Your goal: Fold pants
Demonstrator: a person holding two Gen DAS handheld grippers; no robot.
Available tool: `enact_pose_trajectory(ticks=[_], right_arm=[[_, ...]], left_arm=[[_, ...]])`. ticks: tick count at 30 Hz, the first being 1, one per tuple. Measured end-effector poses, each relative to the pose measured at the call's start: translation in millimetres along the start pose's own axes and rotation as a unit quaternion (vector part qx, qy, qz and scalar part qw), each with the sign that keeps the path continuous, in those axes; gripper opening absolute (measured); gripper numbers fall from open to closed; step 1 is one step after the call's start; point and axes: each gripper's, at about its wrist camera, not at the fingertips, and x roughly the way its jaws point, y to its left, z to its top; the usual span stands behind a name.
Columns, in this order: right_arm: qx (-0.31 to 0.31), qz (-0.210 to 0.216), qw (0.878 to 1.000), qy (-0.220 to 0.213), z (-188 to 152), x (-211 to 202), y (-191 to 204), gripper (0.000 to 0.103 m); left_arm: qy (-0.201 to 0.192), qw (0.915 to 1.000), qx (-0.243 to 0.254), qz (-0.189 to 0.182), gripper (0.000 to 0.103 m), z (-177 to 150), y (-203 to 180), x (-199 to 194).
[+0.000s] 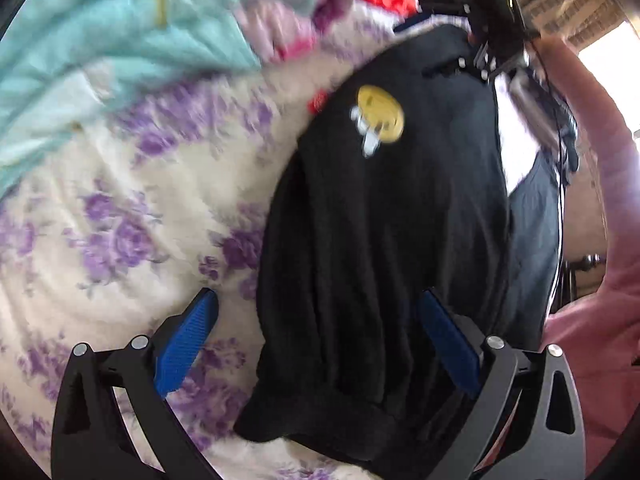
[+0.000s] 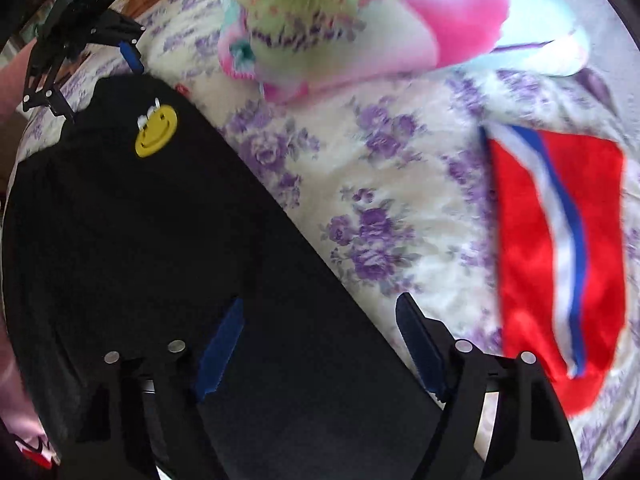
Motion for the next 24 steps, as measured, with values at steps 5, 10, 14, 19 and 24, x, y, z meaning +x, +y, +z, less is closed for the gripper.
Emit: enact_pose_trajectory(ticks=[5,10,14,19,24], right_arm=[[-0.006,0.022,1.000,-0.002,-1,3,-4,0.052],[-0.009,0.013,1.000,-0.009,-10,-16,0,0.003],[-0.012,-0.005,0.999,-0.034,-20,-44,18,0.003],[-0.019,-0.035,0.997,-0.072,-45,-94,50,0.003],[-0.044,-0.062,0.991,-0.109,-86,-149,111,0.003]], left_arm=[[0.006,0.9995,0.027,-0.014,0.026,1,-5,-5],[0.002,0.9993,0.038,-0.002,0.015,-2,-12,-7],[-0.021,0.9984,0.043,0.031,0.014,-1,-30,-15],[-0.059,0.9940,0.061,0.069,0.014,-11,-61,-38],[-0.098,0.9851,0.098,0.102,0.014,-33,-111,-58]])
